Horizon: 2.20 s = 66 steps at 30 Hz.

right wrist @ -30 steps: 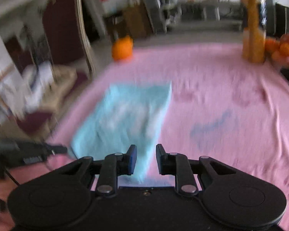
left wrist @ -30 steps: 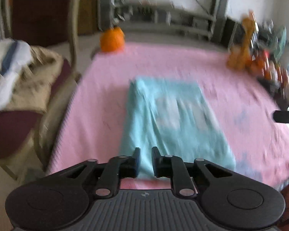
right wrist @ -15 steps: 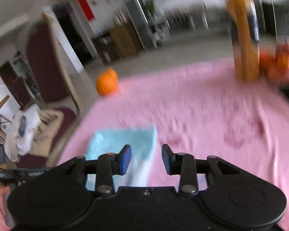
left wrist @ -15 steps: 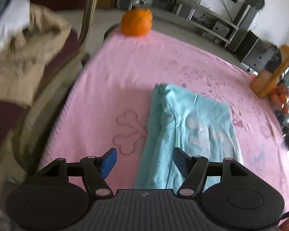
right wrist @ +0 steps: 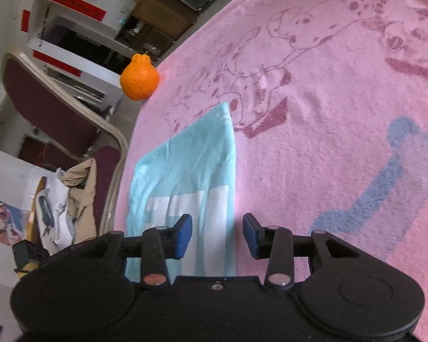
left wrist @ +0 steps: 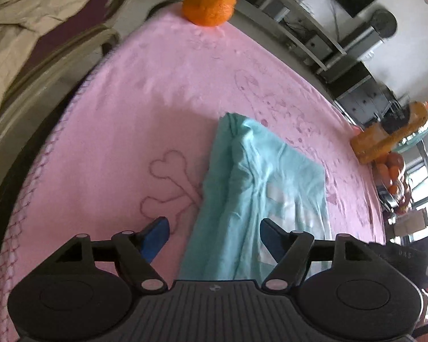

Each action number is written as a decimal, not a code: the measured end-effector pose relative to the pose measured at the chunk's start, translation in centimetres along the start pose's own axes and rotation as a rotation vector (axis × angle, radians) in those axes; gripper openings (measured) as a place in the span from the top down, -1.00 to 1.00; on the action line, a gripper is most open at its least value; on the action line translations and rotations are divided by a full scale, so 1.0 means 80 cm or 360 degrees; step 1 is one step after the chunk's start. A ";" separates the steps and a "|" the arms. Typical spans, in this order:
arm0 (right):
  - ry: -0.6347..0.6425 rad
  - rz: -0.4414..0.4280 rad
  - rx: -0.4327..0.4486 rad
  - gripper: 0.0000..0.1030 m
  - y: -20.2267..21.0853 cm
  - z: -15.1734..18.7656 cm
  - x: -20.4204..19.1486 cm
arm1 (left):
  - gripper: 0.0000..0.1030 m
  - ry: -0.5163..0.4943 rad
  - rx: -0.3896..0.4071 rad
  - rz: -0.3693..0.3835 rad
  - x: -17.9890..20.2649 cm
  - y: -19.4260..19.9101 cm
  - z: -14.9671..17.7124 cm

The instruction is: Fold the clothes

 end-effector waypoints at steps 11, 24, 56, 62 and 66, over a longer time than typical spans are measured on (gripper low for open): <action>-0.0135 -0.0093 0.0064 0.41 -0.018 -0.014 0.008 | -0.30 -0.0062 -0.0063 0.0152 0.028 -0.045 -0.022; -0.0049 -0.0016 0.0168 0.91 -0.052 -0.021 -0.011 | 0.82 -0.0347 0.0136 -0.0062 0.064 -0.039 -0.012; 0.0358 0.0708 0.1257 0.91 0.428 -0.037 0.087 | 0.82 -0.0901 0.0617 0.0449 0.492 -0.010 0.171; 0.0273 0.0747 0.1129 0.91 0.389 -0.068 0.151 | 0.78 -0.0890 0.0494 0.0375 0.503 -0.087 0.177; 0.0277 0.0795 0.1064 0.83 0.354 -0.099 0.190 | 0.30 -0.0968 0.0501 0.0171 0.503 -0.151 0.157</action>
Point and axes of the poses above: each gripper's, at about its wrist camera, not at the fingertips, and y roughly against the way its jaws point, x to its right, z to its underside, the point moved 7 cm from there along -y, roughly the way its jaws point, and after that the axes turned 5 degrees about x, right-handed, at the moved point
